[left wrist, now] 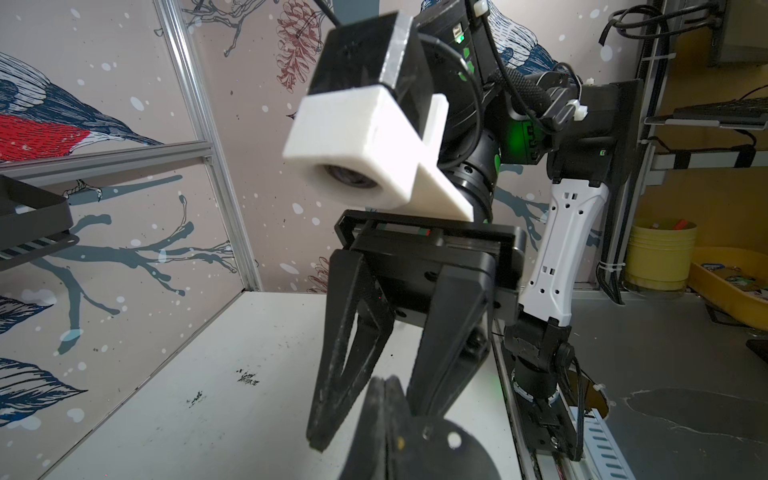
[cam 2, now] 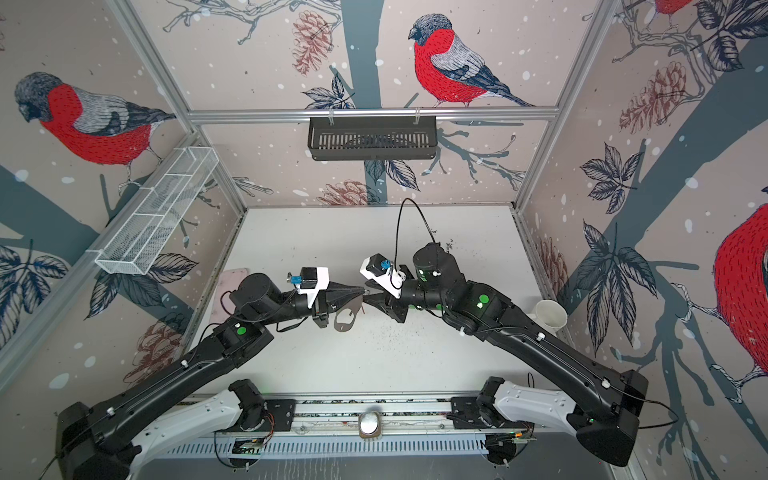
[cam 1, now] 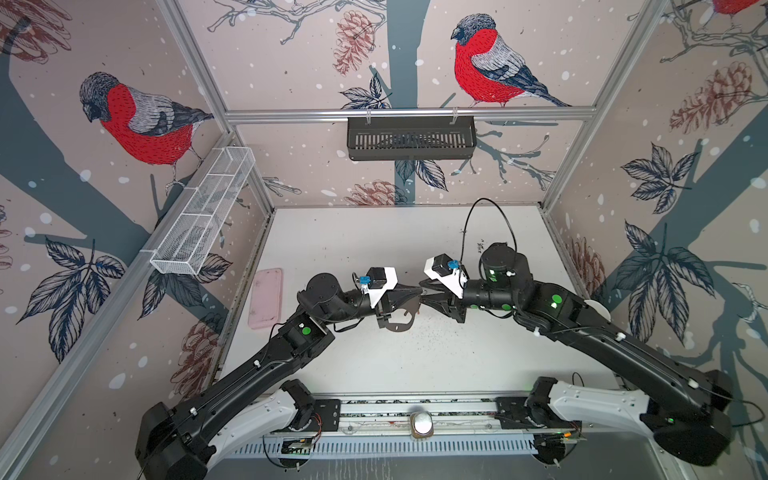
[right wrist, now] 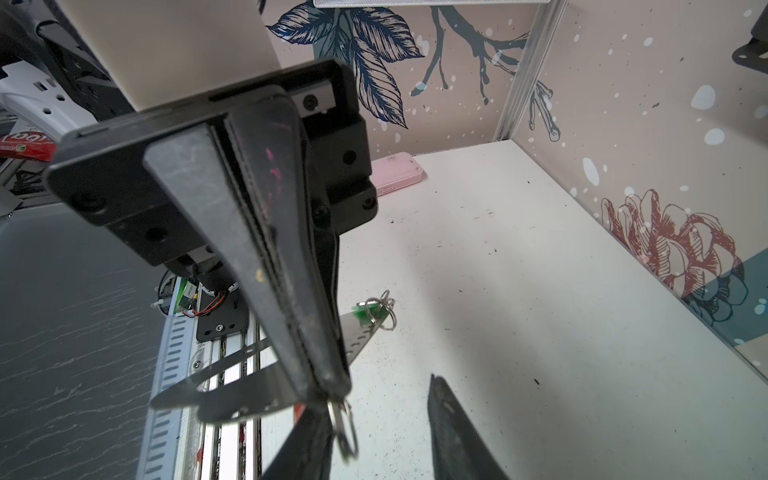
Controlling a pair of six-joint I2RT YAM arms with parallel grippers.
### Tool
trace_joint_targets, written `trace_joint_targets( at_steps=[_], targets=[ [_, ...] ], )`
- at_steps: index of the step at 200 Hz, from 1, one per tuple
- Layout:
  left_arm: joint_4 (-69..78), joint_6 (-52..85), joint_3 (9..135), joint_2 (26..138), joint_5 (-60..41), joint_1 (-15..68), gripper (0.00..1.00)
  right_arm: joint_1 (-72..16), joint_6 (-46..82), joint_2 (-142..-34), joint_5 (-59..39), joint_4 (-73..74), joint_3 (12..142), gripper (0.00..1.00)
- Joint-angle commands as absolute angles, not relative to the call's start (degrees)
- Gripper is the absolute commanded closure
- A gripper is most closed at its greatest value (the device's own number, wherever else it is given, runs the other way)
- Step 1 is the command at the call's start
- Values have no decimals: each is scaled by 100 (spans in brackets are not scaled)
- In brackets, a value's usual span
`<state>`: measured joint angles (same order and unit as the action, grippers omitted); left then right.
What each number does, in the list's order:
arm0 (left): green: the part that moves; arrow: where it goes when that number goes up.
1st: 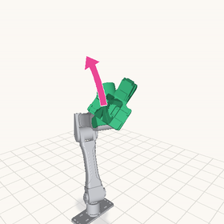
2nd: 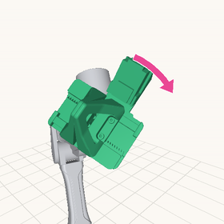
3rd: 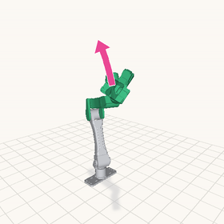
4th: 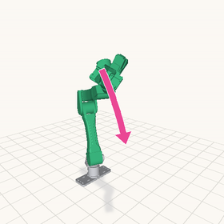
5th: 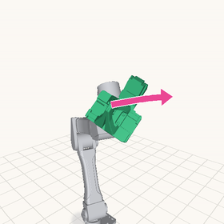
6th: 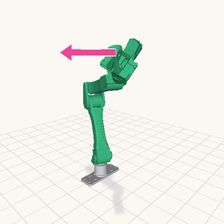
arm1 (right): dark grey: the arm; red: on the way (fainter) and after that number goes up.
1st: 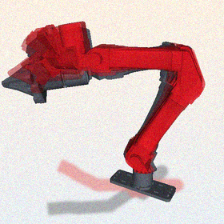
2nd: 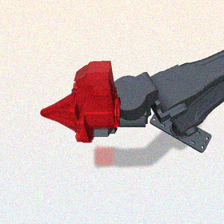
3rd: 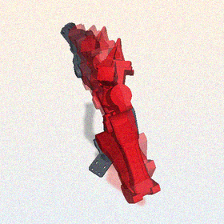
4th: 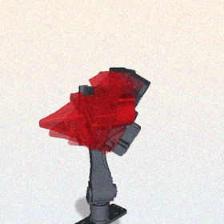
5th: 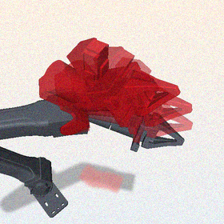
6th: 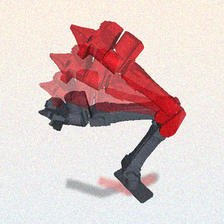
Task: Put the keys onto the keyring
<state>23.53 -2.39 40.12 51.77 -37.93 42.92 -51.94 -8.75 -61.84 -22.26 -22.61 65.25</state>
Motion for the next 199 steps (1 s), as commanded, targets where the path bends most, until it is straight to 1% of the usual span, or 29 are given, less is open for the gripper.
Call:
trace_joint_targets(
  at_steps=[1,50,99,148,175,184,199],
  targets=[
    [2753,-169,3955,5144,-3879,4276,100,-5202,-817,-6073,-2265,-1994,6488,60],
    [3051,-44,3790,5133,-3874,4282,100,-5204,-773,-5712,-2140,-1966,6219,58],
    [3256,91,3698,5120,-3648,4280,100,-5143,-837,-5445,-2023,-1916,6047,57],
    [4314,519,3212,5018,-3342,4236,100,-5107,-640,-5128,-1607,-1441,5776,58],
    [4591,953,3222,5250,-2982,4107,100,-5099,-480,-4955,-1453,-1097,5601,58],
    [4611,1118,3292,5376,-3096,4008,100,-5098,-434,-4924,-1420,-1046,5558,58],
    [5118,1342,3178,5500,-3500,3914,100,-5095,-388,-4883,-1402,-1001,5482,59]
  ],
)
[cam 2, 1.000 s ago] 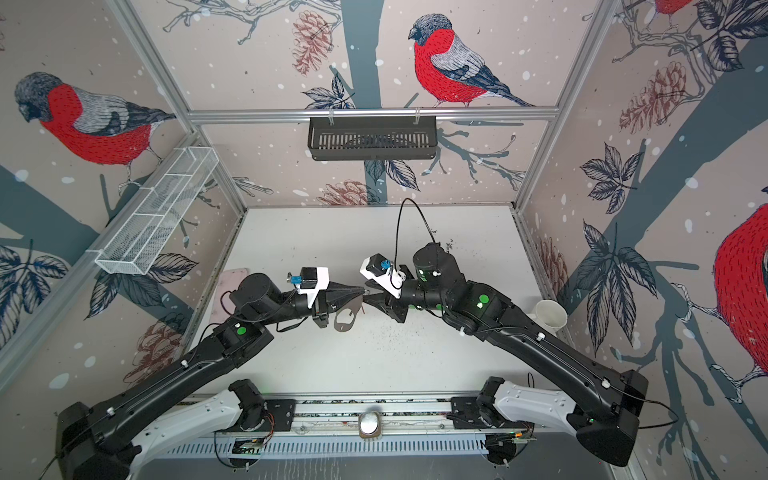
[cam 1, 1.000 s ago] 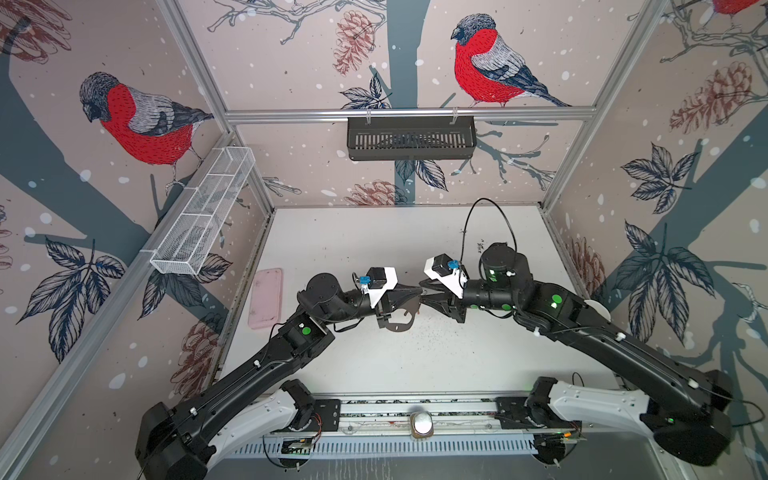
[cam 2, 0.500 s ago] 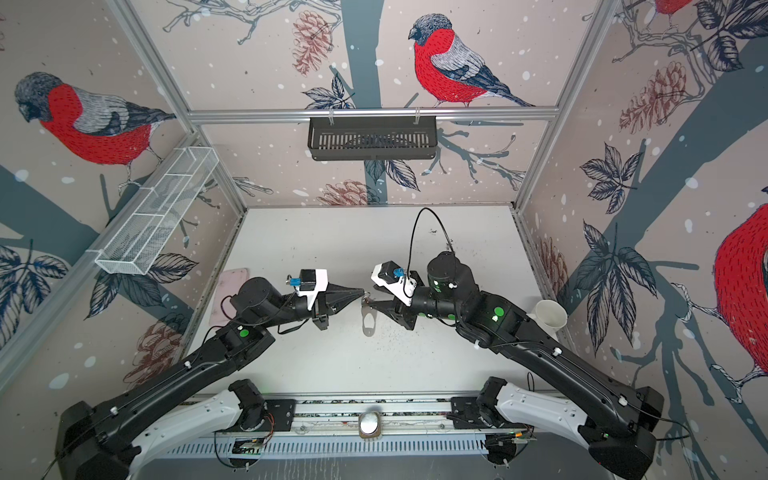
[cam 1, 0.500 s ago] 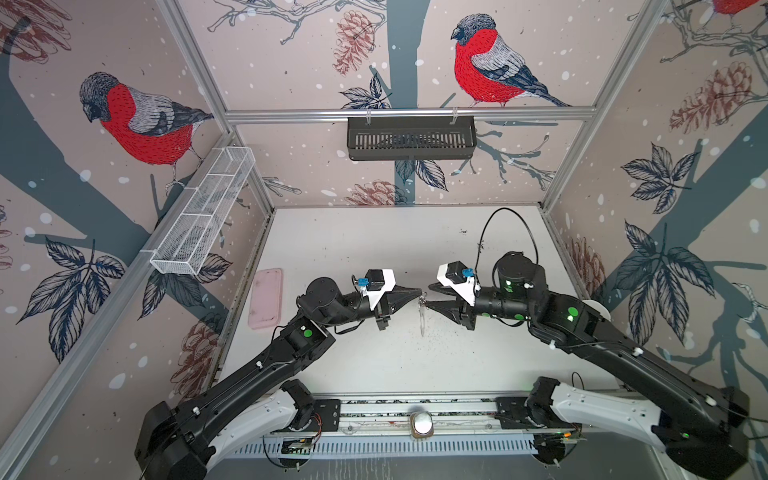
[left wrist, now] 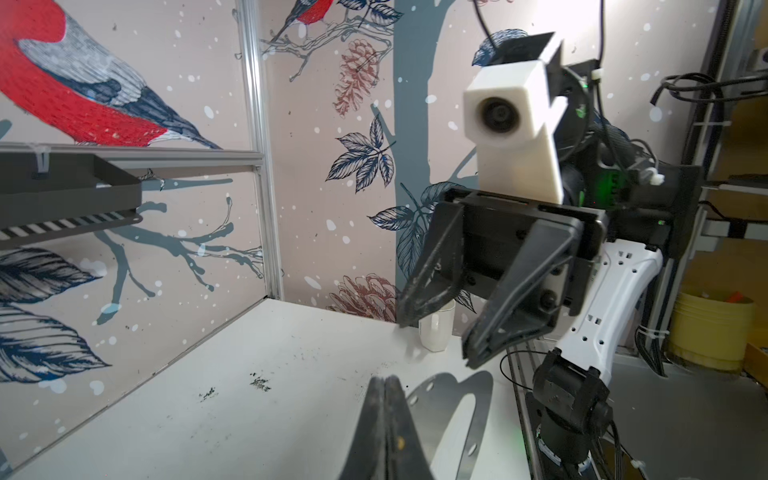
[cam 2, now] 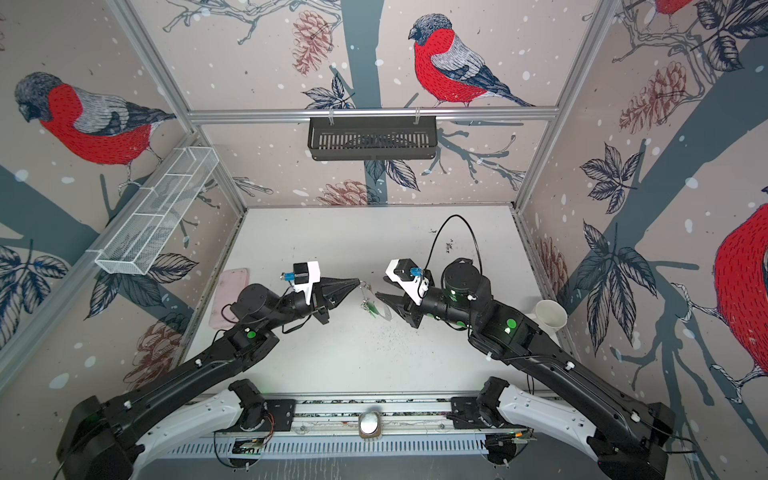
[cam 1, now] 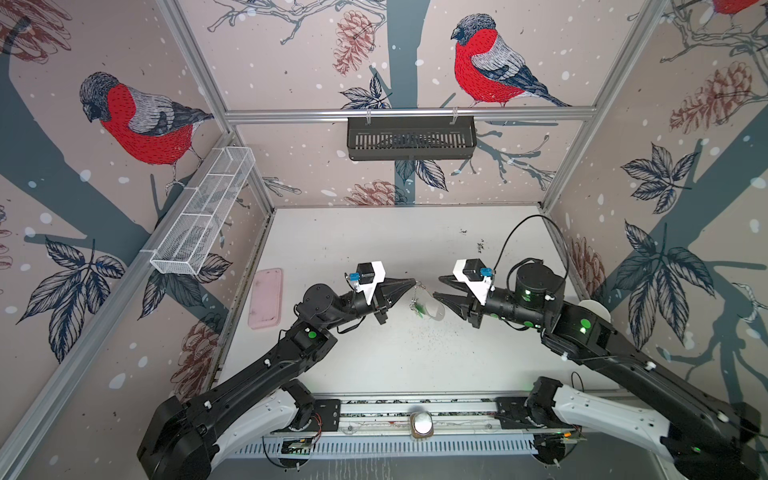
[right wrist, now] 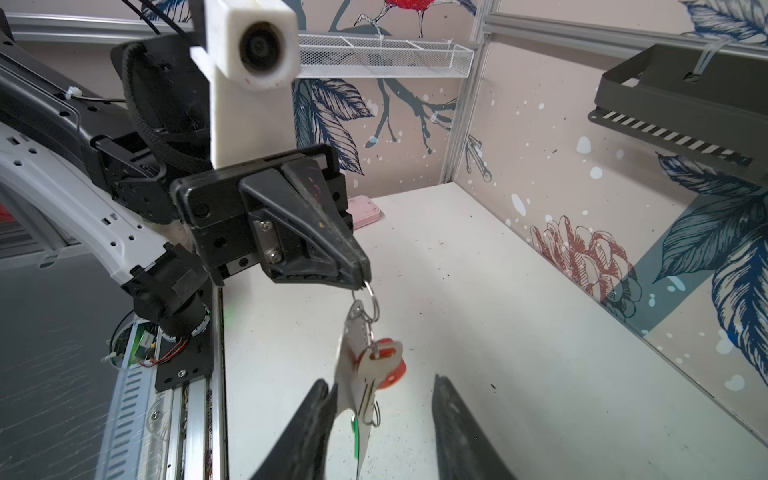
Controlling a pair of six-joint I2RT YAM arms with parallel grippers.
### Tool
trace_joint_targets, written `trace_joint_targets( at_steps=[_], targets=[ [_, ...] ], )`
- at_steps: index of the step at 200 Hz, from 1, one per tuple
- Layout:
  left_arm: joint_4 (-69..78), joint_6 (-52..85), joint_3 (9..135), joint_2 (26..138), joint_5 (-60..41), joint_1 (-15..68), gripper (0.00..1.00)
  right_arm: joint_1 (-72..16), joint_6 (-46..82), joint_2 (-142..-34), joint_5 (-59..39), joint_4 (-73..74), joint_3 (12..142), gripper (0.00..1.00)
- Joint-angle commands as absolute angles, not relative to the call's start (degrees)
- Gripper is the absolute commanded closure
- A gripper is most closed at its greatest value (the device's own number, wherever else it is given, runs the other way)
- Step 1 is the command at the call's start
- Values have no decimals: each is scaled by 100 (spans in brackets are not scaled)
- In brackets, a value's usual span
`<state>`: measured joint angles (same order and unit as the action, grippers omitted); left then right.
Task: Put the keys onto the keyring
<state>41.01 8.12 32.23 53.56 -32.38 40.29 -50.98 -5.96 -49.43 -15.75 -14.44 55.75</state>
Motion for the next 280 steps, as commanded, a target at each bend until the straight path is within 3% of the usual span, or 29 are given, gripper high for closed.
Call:
trace_joint_targets(
  at_steps=[1,36,92,145,218,280],
  targets=[
    [5156,1352,3167,5505,-3525,3913,100,-5096,-387,-4880,-1404,-997,5479,59],
    [5794,1636,3044,5672,-4100,3766,100,-5086,-343,-4793,-1517,-906,5332,70],
    [5912,1739,3062,5794,-4402,3731,100,-5054,-347,-5166,-1769,-778,5329,77],
    [6003,1786,3061,5836,-4456,3727,100,-5060,-256,-5471,-2327,-315,5269,75],
    [6025,1772,3033,5793,-4421,3699,100,-5080,-302,-5594,-2342,-487,5350,81],
    [6115,1814,2955,5746,-4398,3656,100,-5078,-294,-5354,-2281,-562,5318,75]
  ],
)
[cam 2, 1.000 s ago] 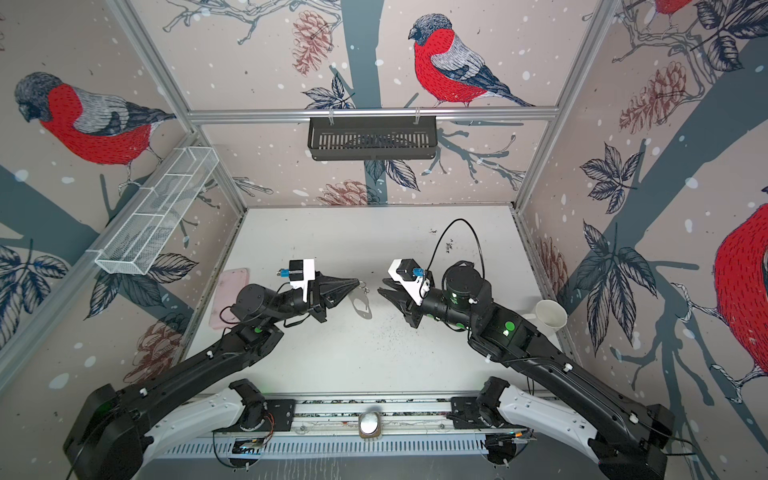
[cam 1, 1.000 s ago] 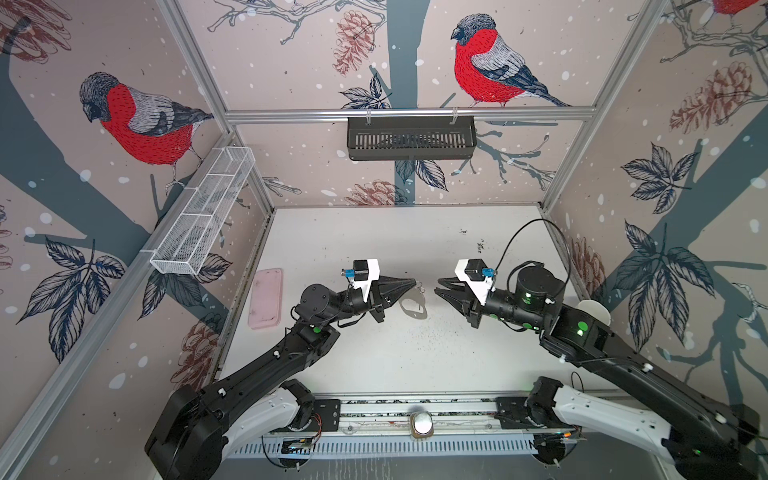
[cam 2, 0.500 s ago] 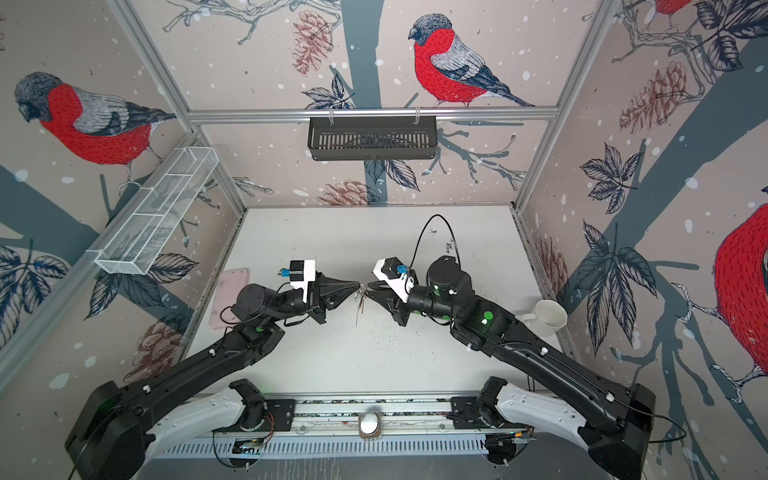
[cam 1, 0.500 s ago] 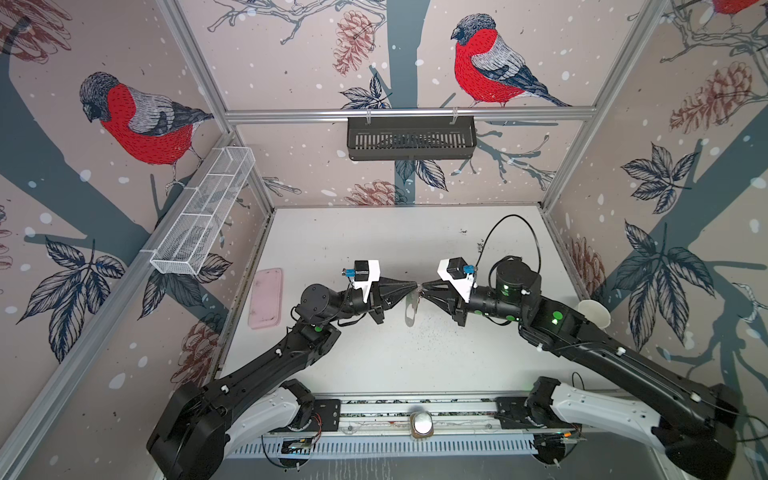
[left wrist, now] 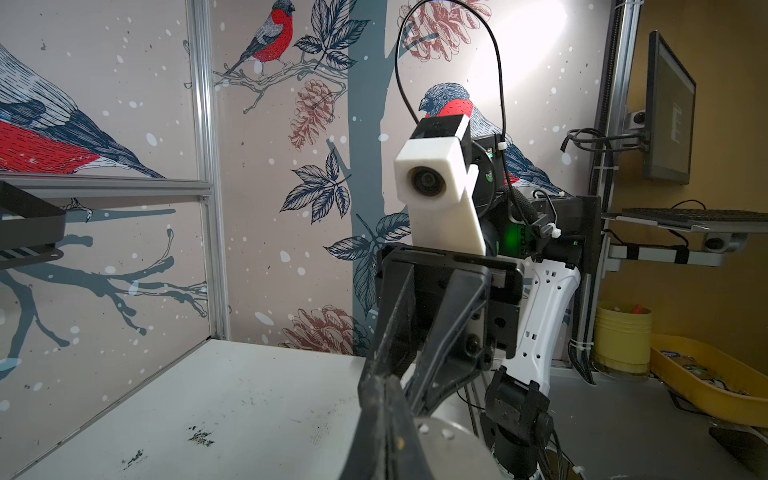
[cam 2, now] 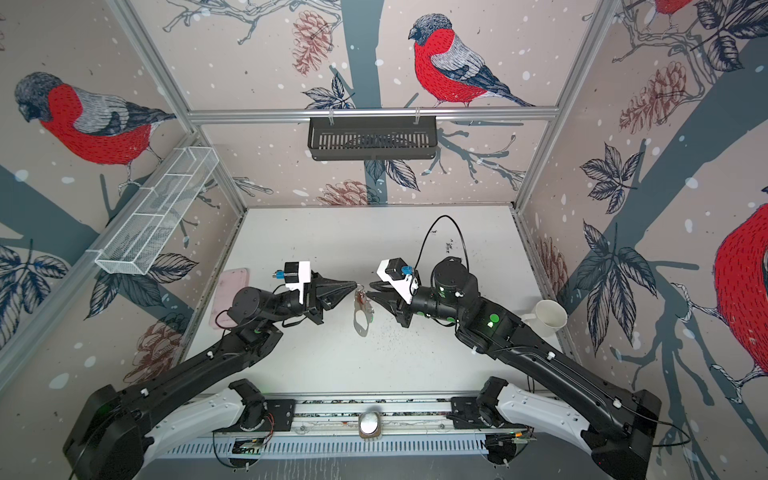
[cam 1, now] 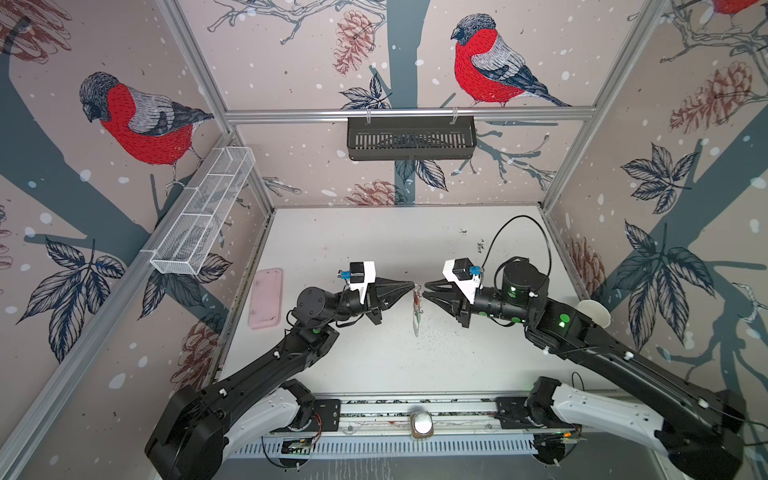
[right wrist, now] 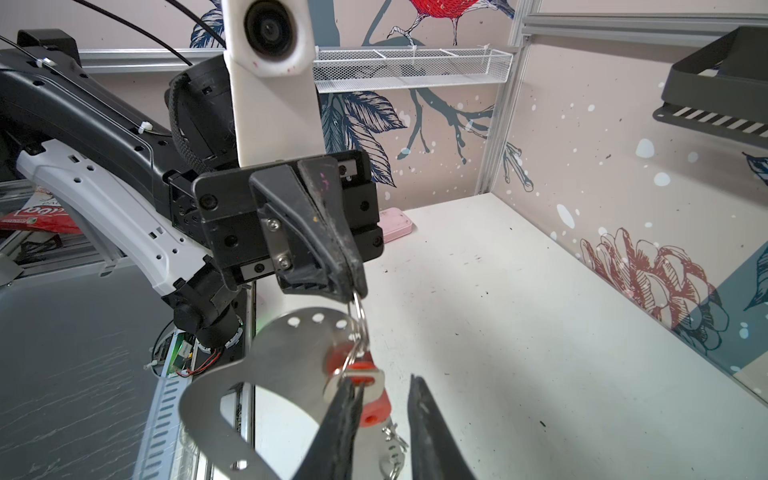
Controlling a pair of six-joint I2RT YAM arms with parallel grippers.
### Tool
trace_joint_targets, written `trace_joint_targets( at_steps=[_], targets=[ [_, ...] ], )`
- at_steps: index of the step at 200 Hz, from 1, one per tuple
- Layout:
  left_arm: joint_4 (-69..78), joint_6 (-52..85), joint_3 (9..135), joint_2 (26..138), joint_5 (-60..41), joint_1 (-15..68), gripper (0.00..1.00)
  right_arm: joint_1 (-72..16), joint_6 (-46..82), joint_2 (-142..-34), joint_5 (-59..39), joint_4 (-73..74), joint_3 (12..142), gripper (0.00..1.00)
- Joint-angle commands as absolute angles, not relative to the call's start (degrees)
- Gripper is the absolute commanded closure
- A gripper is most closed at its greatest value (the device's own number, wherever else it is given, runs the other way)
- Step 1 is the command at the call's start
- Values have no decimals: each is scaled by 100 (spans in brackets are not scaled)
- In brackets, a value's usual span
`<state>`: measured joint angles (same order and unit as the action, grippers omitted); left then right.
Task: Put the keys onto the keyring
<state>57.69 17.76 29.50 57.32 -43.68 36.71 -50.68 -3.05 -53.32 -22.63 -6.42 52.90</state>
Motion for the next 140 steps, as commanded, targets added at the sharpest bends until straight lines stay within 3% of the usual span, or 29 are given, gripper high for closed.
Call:
trace_joint_targets(
  at_steps=[1,140],
  targets=[
    [6116,1817,2954,5747,-4400,3656,100,-5079,-292,-5362,-2288,-558,5317,75],
    [6160,1864,2933,5731,-4438,3647,100,-5246,-185,-5824,-2597,12,5314,79]
  ],
)
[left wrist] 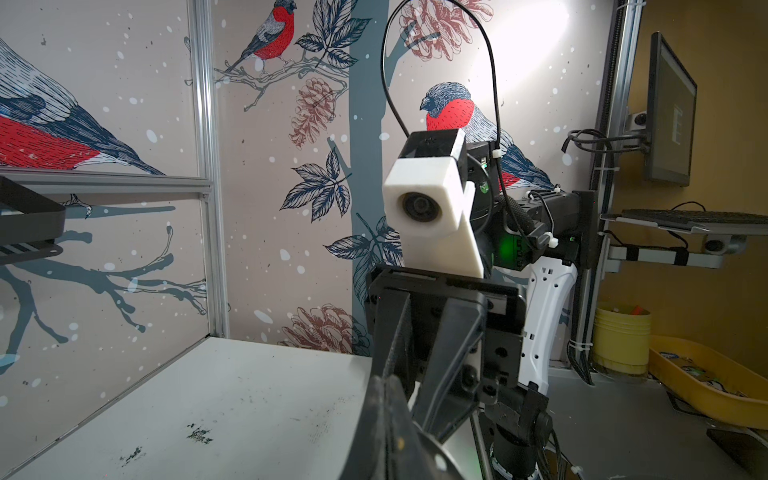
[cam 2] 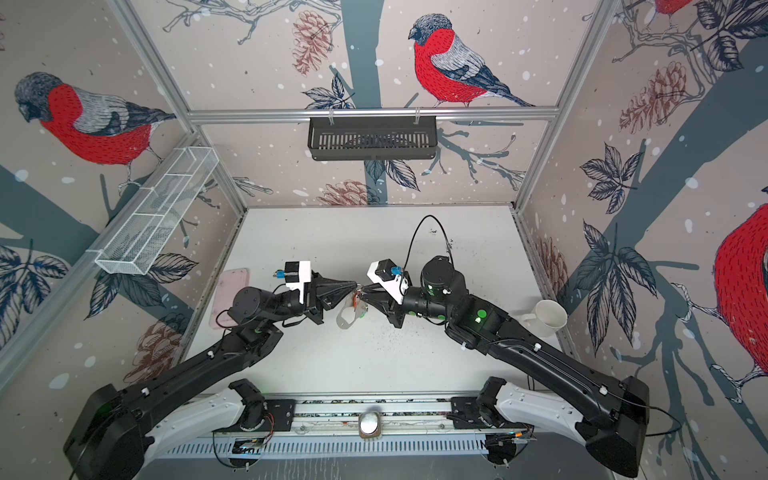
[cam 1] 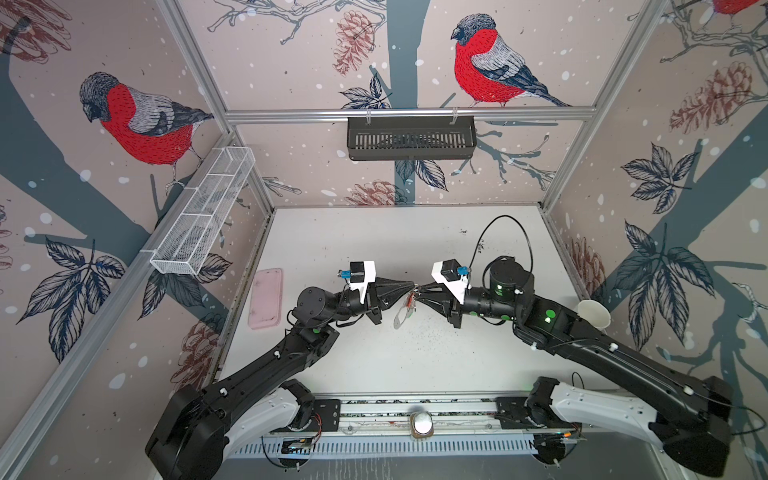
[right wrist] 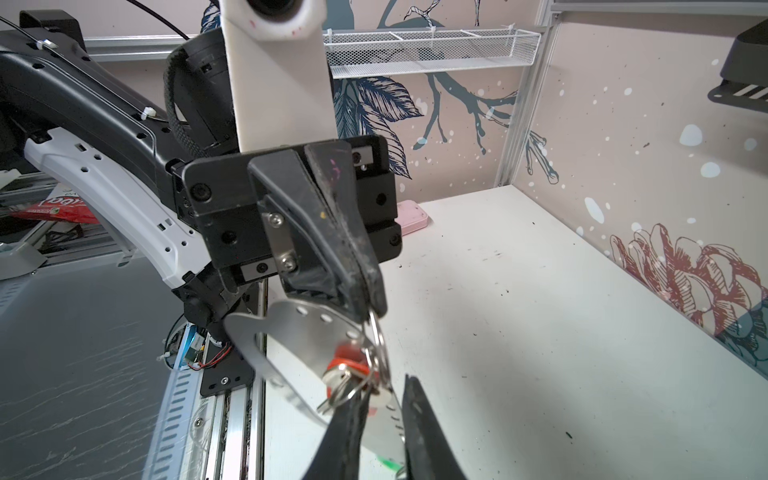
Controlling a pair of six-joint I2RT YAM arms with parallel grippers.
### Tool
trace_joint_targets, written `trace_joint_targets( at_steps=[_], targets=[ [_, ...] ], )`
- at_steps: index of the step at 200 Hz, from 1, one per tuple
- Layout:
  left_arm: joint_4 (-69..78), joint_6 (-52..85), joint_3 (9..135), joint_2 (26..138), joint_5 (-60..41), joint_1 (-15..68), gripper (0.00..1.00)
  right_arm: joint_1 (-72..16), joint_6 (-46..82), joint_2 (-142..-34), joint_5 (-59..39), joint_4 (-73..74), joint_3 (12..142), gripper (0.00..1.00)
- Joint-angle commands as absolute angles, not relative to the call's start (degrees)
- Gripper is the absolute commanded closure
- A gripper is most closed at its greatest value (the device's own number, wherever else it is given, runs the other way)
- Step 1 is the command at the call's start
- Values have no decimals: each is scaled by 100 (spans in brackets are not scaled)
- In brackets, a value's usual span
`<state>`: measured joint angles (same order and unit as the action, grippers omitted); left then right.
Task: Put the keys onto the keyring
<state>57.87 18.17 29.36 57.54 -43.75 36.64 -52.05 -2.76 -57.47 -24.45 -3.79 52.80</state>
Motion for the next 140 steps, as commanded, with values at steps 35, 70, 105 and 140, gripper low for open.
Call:
trace_joint_targets(
  at_steps=[35,70,105,140],
  targets=[
    [6157,1863,2925,5722,-4439,3652,100,-5321,-169,-5965,-2637,131,5331,80],
    [6166,1868,2914,5730,-4447,3647,100,-5373,-167,-6051,-2637,210,5335,80],
    [6231,1905,2886,5756,-4465,3647,100,-5404,-189,-6117,-2569,257,5385,72],
    [6284,1934,2864,5783,-4482,3648,100,-5400,-285,-6069,-2381,114,5422,63]
  ],
)
